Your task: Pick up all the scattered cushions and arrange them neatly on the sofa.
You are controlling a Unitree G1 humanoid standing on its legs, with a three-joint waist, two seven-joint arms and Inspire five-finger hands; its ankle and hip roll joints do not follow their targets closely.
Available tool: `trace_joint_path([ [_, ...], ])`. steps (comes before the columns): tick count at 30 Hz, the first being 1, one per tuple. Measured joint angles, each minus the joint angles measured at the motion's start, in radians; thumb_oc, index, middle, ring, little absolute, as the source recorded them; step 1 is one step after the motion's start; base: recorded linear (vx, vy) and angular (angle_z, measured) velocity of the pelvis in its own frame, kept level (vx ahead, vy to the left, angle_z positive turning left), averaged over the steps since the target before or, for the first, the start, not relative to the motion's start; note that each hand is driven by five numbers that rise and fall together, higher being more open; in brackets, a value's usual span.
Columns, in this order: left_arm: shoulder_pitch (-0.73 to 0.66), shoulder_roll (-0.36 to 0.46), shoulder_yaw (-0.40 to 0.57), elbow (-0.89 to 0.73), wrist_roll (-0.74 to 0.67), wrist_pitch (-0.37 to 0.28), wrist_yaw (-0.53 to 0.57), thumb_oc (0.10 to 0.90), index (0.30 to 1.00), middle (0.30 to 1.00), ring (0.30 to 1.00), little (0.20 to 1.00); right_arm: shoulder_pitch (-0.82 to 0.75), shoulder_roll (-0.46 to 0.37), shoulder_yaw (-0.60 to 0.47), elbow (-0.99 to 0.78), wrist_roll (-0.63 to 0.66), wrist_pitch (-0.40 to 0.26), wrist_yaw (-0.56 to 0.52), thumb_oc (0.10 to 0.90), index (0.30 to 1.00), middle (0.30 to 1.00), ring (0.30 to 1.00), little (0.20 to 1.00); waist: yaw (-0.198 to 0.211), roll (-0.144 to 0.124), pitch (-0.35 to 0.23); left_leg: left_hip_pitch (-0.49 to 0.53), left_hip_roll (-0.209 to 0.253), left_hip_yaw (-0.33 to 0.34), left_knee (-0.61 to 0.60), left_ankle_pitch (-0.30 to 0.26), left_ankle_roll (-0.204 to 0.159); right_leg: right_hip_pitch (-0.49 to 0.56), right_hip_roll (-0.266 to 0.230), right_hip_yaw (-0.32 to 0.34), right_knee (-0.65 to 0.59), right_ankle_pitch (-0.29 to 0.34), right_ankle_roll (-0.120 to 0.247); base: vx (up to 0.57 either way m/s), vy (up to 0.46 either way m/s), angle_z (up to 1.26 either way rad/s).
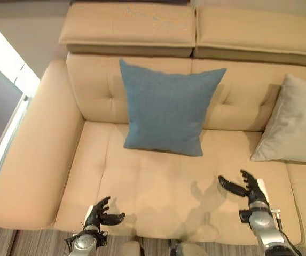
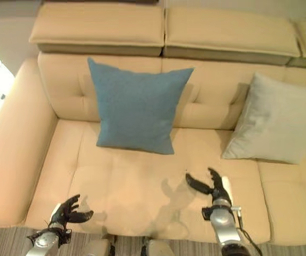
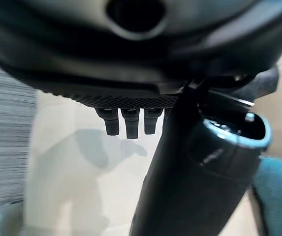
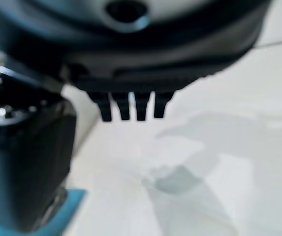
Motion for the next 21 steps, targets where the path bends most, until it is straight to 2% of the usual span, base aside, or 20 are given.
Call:
trace_joint_path([
  [2, 0.000, -0.026, 0.032, 0.156, 0.019, 0.004, 0.002, 0.800, 0.900, 0.900, 0.900, 0.900, 0.017, 0.023, 0.055, 0.146, -0.014, -0.002, 0.015, 0.800, 0.900, 0.900, 0.900, 0.900, -0.003, 0.000, -0.050, 0.019, 0.008, 0.028, 0.000, -0.007, 0.001, 0.008, 0.007, 0.024, -0.007, -0.002, -0.001, -0.03, -0.065, -0.30],
  [6, 0.006, -0.039, 0.055, 0.337, 0.068, 0.013, 0.021, 0.800, 0.900, 0.900, 0.900, 0.900, 0.037, 0.062, 0.166, 0.395, -0.105, 0.008, 0.023, 0.800, 0.900, 0.900, 0.900, 0.900, 0.002, -0.003, -0.109, 0.043, 0.023, 0.031, 0.000, -0.016, -0.002, 0.032, 0.023, 0.022, -0.007, -0.007, -0.008, -0.04, -0.084, -0.06],
  [9, 0.031, -0.040, 0.022, 0.363, 0.108, 0.022, 0.029, 0.800, 0.900, 0.900, 0.900, 0.900, 0.063, 0.088, 0.173, 0.432, -0.126, 0.004, 0.027, 0.800, 0.900, 0.900, 0.900, 0.900, 0.001, 0.006, -0.118, 0.041, 0.035, 0.031, 0.000, -0.022, -0.001, 0.031, 0.034, 0.020, -0.006, 0.000, -0.019, -0.14, -0.106, 0.01],
  [11, 0.033, -0.045, 0.014, 0.351, 0.115, 0.022, 0.040, 0.800, 0.900, 0.900, 0.900, 0.900, 0.062, 0.099, 0.173, 0.454, -0.126, 0.004, 0.026, 0.800, 0.900, 0.900, 0.900, 0.900, 0.002, 0.025, -0.122, 0.000, 0.051, 0.029, 0.019, -0.020, -0.005, 0.009, 0.048, 0.007, 0.008, -0.005, -0.028, -0.31, -0.092, 0.18],
  [13, -0.007, -0.044, 0.008, 0.353, 0.115, 0.021, 0.050, 0.800, 0.900, 0.900, 0.900, 0.900, 0.037, 0.093, 0.173, 0.455, -0.123, 0.004, 0.023, 0.800, 0.900, 0.900, 0.900, 0.900, 0.006, 0.030, -0.099, -0.049, 0.059, 0.021, 0.088, -0.006, -0.044, -0.024, 0.051, -0.018, 0.033, -0.007, -0.055, -0.31, -0.036, 0.18],
  [14, -0.026, -0.042, 0.004, 0.353, 0.115, 0.020, 0.050, 0.800, 0.900, 0.900, 0.900, 0.900, 0.018, 0.091, 0.173, 0.456, -0.121, 0.004, 0.018, 0.800, 0.900, 0.900, 0.900, 0.900, 0.005, 0.022, -0.087, -0.076, 0.053, 0.016, 0.100, 0.024, -0.089, -0.052, 0.041, -0.033, 0.045, 0.005, -0.079, -0.25, 0.004, 0.27],
  [15, -0.065, -0.036, 0.006, 0.357, 0.114, 0.019, 0.053, 0.800, 0.900, 0.900, 0.900, 0.900, -0.002, 0.094, 0.172, 0.457, -0.121, 0.004, 0.015, 0.800, 0.900, 0.900, 0.900, 0.900, -0.001, -0.019, -0.066, -0.099, 0.021, 0.006, 0.094, 0.078, -0.179, -0.076, -0.004, -0.035, 0.044, 0.011, -0.113, -0.14, 0.025, 0.19],
  [16, -0.093, -0.031, 0.023, 0.355, 0.114, 0.016, 0.057, 0.800, 0.900, 0.900, 0.900, 0.900, -0.036, 0.096, 0.173, 0.457, -0.121, 0.006, 0.014, 0.800, 0.900, 0.900, 0.900, 0.900, 0.004, -0.071, -0.033, -0.110, -0.020, 0.005, 0.219, 0.006, -0.114, -0.072, -0.050, -0.034, 0.028, 0.049, -0.130, -0.19, 0.065, 0.08],
  [17, -0.091, -0.037, 0.032, 0.366, 0.113, 0.017, 0.066, 0.800, 0.900, 0.900, 0.900, 0.900, -0.051, 0.084, 0.169, 0.456, -0.121, 0.004, 0.012, 0.800, 0.900, 0.900, 0.900, 0.900, -0.006, -0.074, -0.035, -0.091, -0.026, -0.007, 0.396, -0.091, -0.086, -0.053, -0.062, -0.031, 0.004, 0.061, -0.129, -0.12, 0.110, 0.00],
  [18, -0.082, -0.054, 0.037, 0.376, 0.110, 0.018, 0.069, 0.800, 0.900, 0.900, 0.900, 0.900, -0.050, 0.075, 0.150, 0.456, -0.119, 0.009, 0.000, 0.800, 0.900, 0.900, 0.900, 0.900, -0.025, -0.057, -0.043, -0.019, 0.004, -0.019, 0.548, -0.171, -0.083, -0.032, -0.051, -0.035, 0.001, 0.061, -0.126, -0.09, 0.097, 0.04],
  [19, -0.077, -0.064, 0.037, 0.377, 0.109, 0.017, 0.069, 0.800, 0.900, 0.900, 0.900, 0.900, -0.048, 0.073, 0.144, 0.456, -0.118, 0.010, -0.007, 0.800, 0.900, 0.900, 0.900, 0.900, -0.029, -0.044, -0.050, 0.030, 0.022, -0.013, 0.549, -0.186, -0.085, -0.025, -0.041, -0.034, 0.001, 0.058, -0.120, -0.14, 0.124, 0.14],
  [20, -0.079, -0.083, 0.033, 0.375, 0.108, 0.017, 0.067, 0.800, 0.900, 0.900, 0.900, 0.900, -0.044, 0.066, 0.143, 0.456, -0.117, 0.010, -0.009, 0.800, 0.900, 0.900, 0.900, 0.900, -0.035, -0.020, -0.066, 0.100, 0.042, -0.012, 0.489, -0.205, -0.086, -0.037, -0.026, -0.038, 0.001, 0.058, -0.115, -0.10, 0.066, 0.12],
  [21, -0.086, -0.088, 0.025, 0.373, 0.108, 0.017, 0.066, 0.800, 0.900, 0.900, 0.900, 0.900, -0.039, 0.063, 0.143, 0.457, -0.118, 0.009, -0.009, 0.800, 0.900, 0.900, 0.900, 0.900, -0.045, -0.016, -0.070, 0.120, 0.047, -0.012, 0.468, -0.220, -0.108, -0.047, -0.024, -0.050, 0.008, 0.070, -0.118, -0.22, 0.150, 0.36],
])
